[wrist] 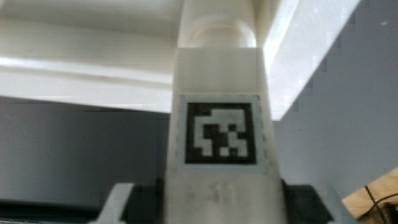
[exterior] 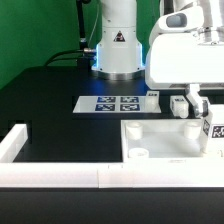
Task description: Assemble one leg
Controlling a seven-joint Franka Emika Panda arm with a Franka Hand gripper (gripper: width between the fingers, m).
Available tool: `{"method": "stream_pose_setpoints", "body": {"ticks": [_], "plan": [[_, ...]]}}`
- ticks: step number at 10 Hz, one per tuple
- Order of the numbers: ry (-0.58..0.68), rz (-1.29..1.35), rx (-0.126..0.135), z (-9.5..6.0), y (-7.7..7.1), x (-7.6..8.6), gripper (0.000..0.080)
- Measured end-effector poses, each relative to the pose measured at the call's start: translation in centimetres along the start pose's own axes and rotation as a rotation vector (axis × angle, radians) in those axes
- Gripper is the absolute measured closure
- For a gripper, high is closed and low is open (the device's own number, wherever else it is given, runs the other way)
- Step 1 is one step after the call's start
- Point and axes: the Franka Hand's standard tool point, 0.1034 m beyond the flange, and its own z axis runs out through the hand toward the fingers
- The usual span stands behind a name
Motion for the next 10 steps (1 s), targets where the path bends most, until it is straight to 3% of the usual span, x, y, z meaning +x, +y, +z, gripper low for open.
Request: {"method": "stream_pose_setpoints", "body": {"ticks": [8,9,10], "plan": [[0.005,-0.001,-0.002,0.1,0.07,0.0,0.0512],[-0.005,-0.001,-0.001,0.2,0.05,-0.22,0.0435],[-0.005,-0.001,-0.001,0.21,0.04,-0.24,0.0435]]}}
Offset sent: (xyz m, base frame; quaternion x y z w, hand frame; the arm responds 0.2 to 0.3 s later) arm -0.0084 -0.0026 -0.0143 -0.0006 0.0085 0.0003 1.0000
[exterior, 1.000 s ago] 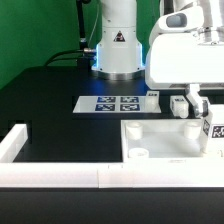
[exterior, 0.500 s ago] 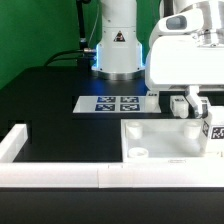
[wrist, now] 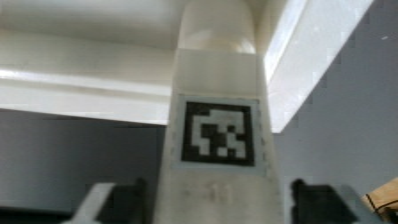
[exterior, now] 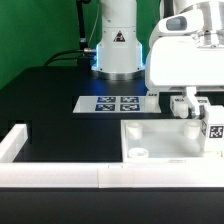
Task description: Assemble one leg
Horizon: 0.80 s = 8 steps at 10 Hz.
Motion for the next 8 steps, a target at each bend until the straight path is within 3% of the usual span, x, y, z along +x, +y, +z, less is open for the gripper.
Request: {"method": "stream_pose_setpoints", "body": {"ticks": [1,2,4,6,8], "plan": [[-0.001,0.0,0.0,0.02,0.0,-0.03,0.0253],[-0.001,0.0,0.0,0.03,0.0,-0.05,0.0182],[-0.022,0.002,0.004,0.13,-0.06,-0.28,0.0155],[-0.106,0.018,0.028,-0.26,-0.19,0.33,0.0151],[-0.285,0.056,0.063,-0.24,-0.32,0.21,0.015]]}}
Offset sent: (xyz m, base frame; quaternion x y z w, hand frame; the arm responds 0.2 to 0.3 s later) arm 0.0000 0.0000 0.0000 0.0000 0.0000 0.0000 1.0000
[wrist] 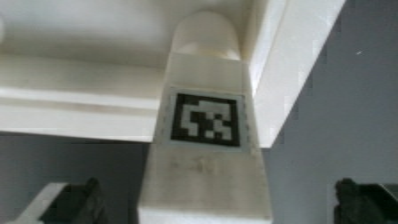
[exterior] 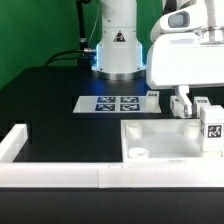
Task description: Assemble one leg
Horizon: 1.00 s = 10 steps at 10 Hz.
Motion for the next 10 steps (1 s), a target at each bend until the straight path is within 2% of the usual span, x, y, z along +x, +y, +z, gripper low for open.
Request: {"method": "stream_pose_setpoints", "body": {"ticks": [1,4,8,10], "plan": [[-0.072,0.018,0.016,-0.3,0.2,0.7,0.015],[-0.318,0.07,0.036,0.1,-0.2,0.1,0.015],[-0.323,0.055,0.03,0.2,0.1,0.1,0.015],[-0.29,0.082,0.02,0.5,1.4,0.3,0.015]]}}
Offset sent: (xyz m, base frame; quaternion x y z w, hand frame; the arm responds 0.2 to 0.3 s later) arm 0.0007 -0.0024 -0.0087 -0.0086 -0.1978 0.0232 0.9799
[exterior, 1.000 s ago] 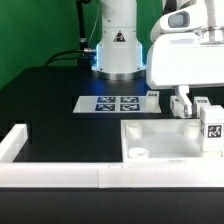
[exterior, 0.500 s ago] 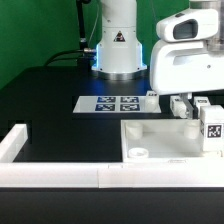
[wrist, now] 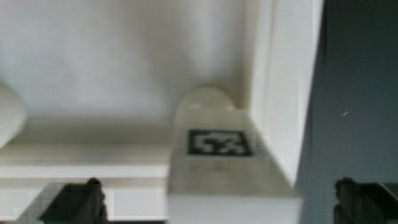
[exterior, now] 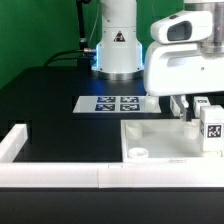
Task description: Assemble one leg
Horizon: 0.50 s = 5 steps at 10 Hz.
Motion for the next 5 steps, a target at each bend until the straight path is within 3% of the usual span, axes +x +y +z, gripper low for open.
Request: {"method": "stream_pose_setpoints", "body": {"ticks": [2,3,4,5], "plan": [[-0.001,0.034,0.0,0.02,-0.09,-0.04,0.0177],[-0.001,0.069,0.0,0.02,-0.09,-0.04,0.0359],[-0.001,0.154,0.001,0.03,-0.12,-0.04,0.0359],[-0.001,0.213,0.001,0.03,-0.12,-0.04,0.0515]]}}
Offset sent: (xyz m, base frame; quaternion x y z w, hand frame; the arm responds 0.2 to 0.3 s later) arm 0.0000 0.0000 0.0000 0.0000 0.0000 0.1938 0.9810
